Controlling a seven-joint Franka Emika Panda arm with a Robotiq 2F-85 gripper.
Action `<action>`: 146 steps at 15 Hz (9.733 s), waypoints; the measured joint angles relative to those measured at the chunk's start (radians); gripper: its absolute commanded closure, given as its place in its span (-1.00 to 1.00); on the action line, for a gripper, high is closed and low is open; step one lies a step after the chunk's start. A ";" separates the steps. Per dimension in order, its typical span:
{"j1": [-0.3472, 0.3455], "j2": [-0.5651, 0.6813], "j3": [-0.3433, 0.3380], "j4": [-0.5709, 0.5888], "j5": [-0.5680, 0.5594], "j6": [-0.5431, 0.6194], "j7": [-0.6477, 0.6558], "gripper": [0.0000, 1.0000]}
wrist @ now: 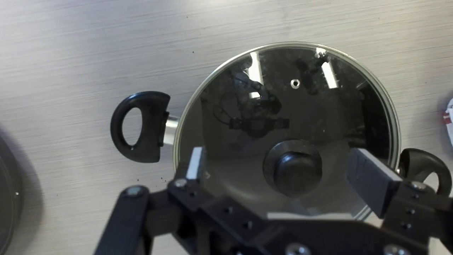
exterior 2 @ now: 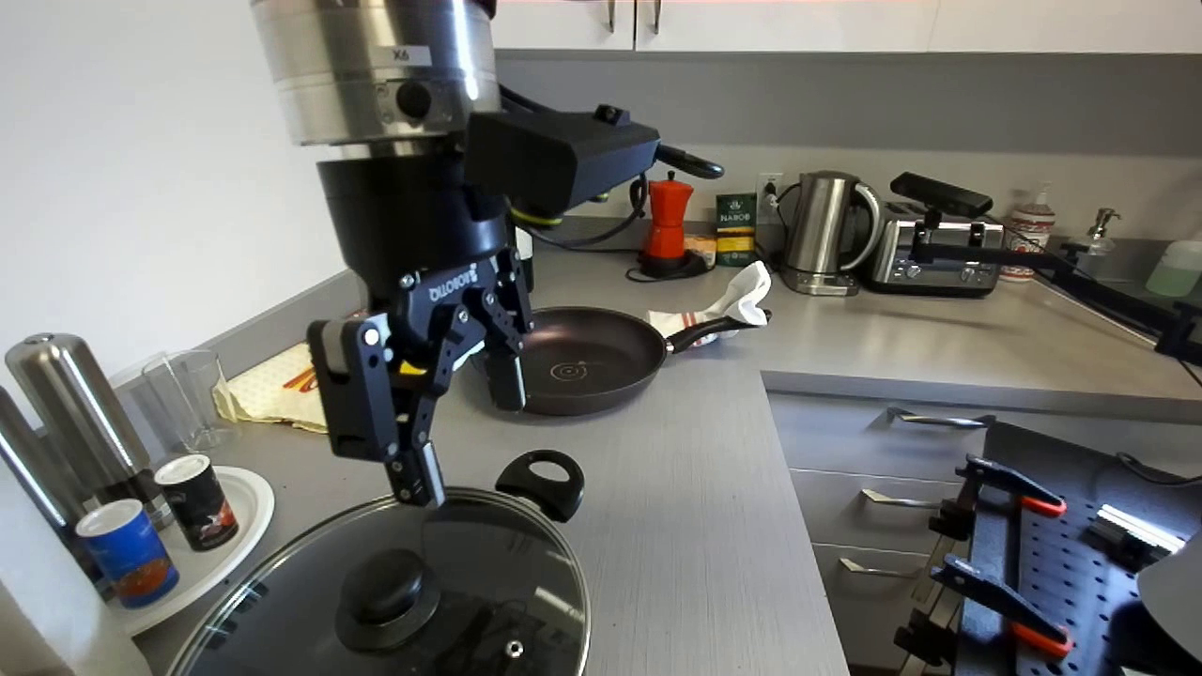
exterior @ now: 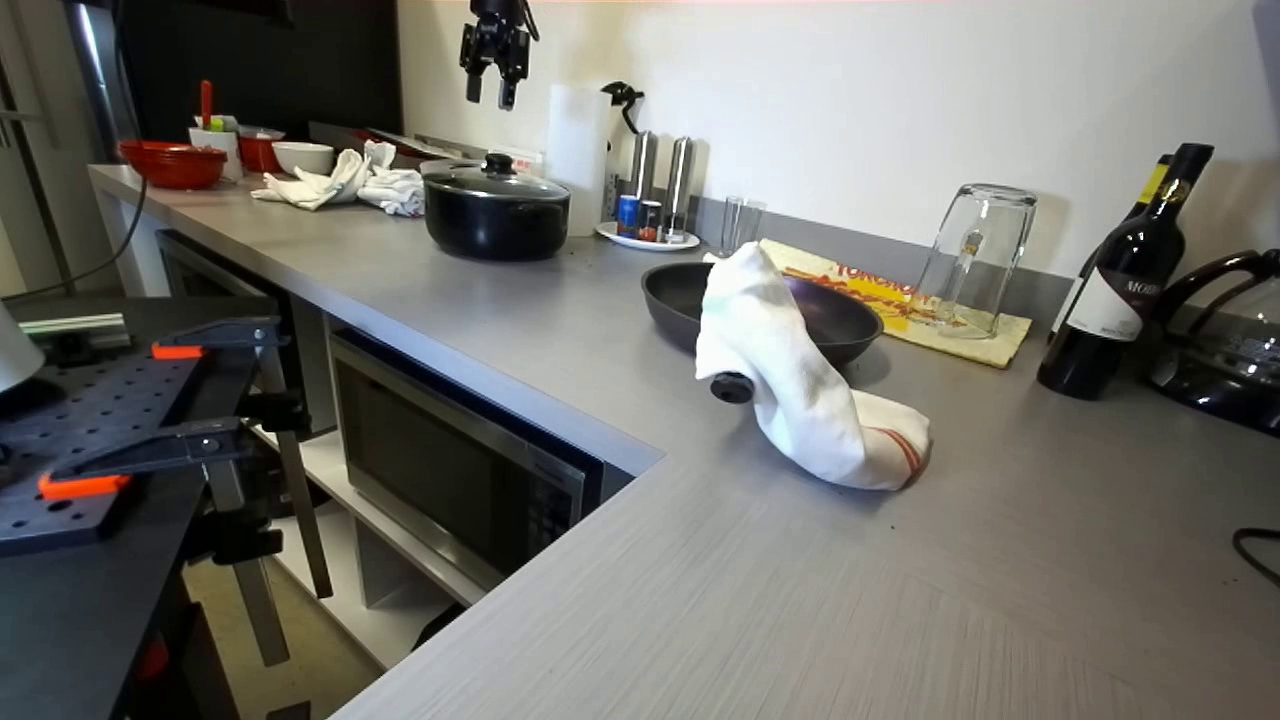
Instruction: Move the lid closer to the pan
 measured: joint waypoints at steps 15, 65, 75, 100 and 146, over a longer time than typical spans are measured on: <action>0.119 0.241 -0.043 0.238 -0.043 -0.113 0.005 -1.00; 0.171 0.313 -0.179 0.413 -0.088 -0.197 0.024 0.53; 0.070 0.177 -0.188 0.217 -0.085 -0.102 0.024 0.53; -0.227 -0.260 -0.172 -0.476 0.056 0.228 0.023 0.53; -0.207 0.001 -0.224 -0.501 0.052 0.470 0.083 -1.00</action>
